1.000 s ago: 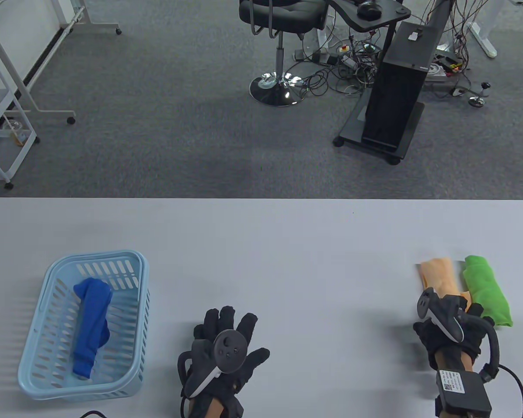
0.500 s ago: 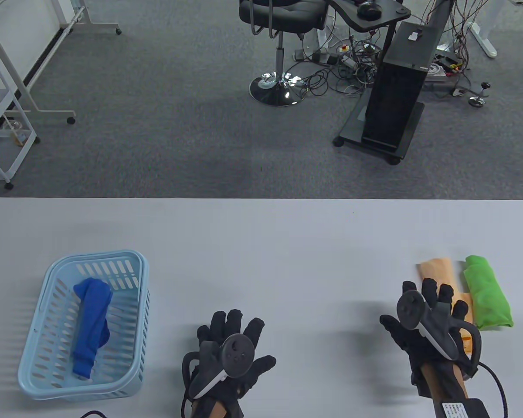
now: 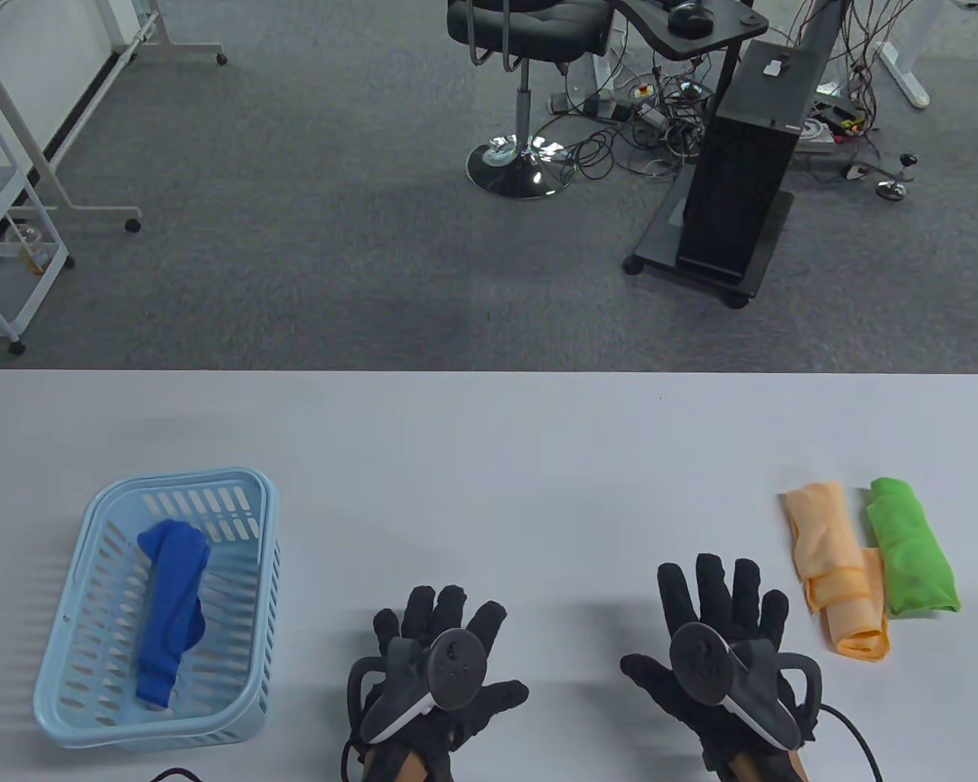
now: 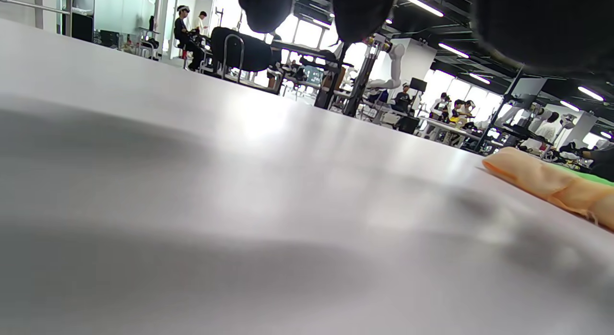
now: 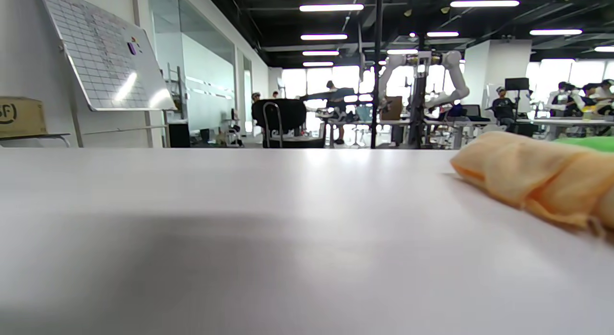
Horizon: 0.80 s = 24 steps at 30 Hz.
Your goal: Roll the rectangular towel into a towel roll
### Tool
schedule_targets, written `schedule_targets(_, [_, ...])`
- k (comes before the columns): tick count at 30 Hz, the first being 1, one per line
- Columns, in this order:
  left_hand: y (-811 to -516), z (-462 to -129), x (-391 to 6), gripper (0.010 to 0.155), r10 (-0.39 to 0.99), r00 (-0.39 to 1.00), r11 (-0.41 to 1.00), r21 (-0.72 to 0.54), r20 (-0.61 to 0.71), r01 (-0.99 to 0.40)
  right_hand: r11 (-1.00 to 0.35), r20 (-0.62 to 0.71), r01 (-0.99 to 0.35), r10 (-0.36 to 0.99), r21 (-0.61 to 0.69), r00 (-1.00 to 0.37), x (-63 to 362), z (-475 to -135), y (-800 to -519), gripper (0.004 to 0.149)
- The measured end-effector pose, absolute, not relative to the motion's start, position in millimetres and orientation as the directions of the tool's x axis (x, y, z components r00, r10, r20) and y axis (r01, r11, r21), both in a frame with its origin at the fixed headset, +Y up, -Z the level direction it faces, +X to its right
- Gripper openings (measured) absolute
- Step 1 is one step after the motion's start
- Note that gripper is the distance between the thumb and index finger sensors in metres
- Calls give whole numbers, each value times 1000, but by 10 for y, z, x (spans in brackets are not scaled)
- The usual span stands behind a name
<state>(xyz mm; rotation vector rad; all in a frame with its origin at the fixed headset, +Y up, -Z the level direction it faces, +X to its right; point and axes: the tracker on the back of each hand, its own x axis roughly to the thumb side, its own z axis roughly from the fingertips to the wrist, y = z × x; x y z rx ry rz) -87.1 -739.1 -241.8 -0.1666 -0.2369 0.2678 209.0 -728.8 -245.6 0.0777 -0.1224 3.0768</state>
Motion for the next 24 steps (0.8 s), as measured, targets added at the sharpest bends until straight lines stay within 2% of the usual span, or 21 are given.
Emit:
schedule_targets(4, [-7362,-2405,-895,91,276,941,955,-161,196,-247,-997,47,-79,78,-11,-996,2093,-2473,-7419,104])
schedule_targets(11, [-7317,-2381,-904,92,267,945,961,-121,187,-248,-993,66,-111,113,32,-991,2072,-2468,-7425,106])
schedule_targets(15, [-7173,-2318,-927,91,275,942,961,-37,191,-273,-993,81,-81,87,82,-993,2041,-2466,-7471,104])
schedule_targets(19, [-6759,-2351,-1161,91,215,967,973,53,136,-223,-984,53,-152,157,96,-986,2117,-2478,-7450,102])
schedule_targets(22, [-6374,-2453,-1487,83,303,952,945,112,53,-307,-982,40,-149,155,116,-987,2165,-2500,-7452,102])
schedule_targets(24, [-6141,-2566,-1742,82,301,953,948,116,-15,-298,-982,31,-148,152,121,-988,2188,-2513,-7457,101])
